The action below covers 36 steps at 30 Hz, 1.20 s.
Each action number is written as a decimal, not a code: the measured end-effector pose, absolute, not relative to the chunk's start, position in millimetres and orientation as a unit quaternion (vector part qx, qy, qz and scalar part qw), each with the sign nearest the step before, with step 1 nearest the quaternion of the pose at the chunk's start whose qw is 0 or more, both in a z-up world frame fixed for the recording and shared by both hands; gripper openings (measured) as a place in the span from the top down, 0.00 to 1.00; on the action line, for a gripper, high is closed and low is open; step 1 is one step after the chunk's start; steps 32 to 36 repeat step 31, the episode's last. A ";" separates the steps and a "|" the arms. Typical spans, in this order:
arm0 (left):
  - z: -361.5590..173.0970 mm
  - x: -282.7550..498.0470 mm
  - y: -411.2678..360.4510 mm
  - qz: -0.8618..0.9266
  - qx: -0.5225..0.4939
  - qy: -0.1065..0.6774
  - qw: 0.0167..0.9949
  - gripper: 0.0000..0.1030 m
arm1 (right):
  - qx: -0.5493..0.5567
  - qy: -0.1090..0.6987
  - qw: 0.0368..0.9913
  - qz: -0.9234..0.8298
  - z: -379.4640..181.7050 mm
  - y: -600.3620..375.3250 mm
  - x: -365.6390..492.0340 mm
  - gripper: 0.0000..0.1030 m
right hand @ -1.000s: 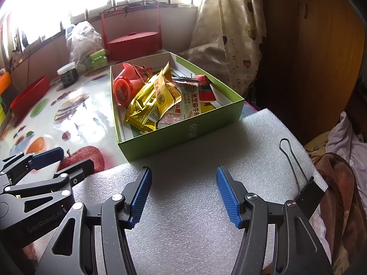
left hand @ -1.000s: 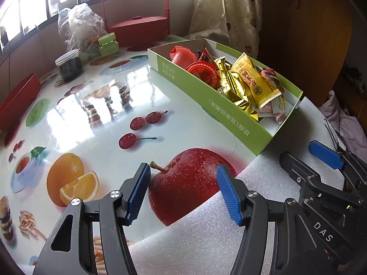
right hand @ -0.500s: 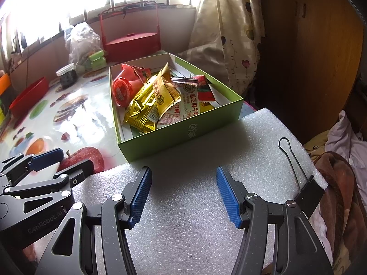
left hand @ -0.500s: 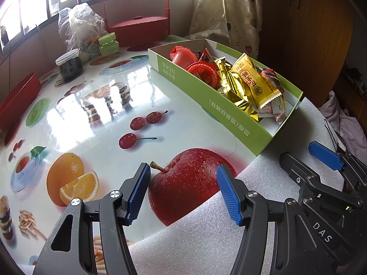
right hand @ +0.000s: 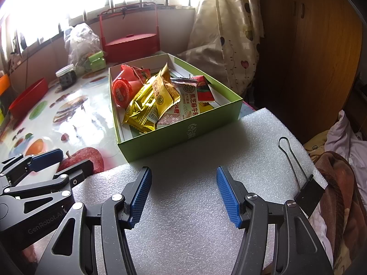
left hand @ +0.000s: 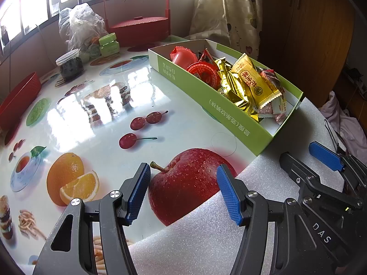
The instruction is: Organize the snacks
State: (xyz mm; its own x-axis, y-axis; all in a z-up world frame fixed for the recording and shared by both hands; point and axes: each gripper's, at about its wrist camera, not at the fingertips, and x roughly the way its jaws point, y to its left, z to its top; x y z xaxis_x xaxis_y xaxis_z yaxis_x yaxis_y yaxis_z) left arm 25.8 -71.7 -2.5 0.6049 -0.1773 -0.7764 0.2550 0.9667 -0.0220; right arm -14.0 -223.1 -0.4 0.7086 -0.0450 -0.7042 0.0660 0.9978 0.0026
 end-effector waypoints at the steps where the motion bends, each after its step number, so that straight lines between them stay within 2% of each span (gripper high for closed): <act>1: -2.6 25.7 -71.8 -0.121 0.046 0.428 0.895 0.41 | 0.014 0.381 0.924 -0.030 -0.4 -223.2 -13.9 0.43; 36: -2.9 25.5 -72.0 -0.120 0.046 0.427 0.895 0.41 | 0.014 0.379 0.925 -0.032 -0.2 -225.6 -14.2 0.43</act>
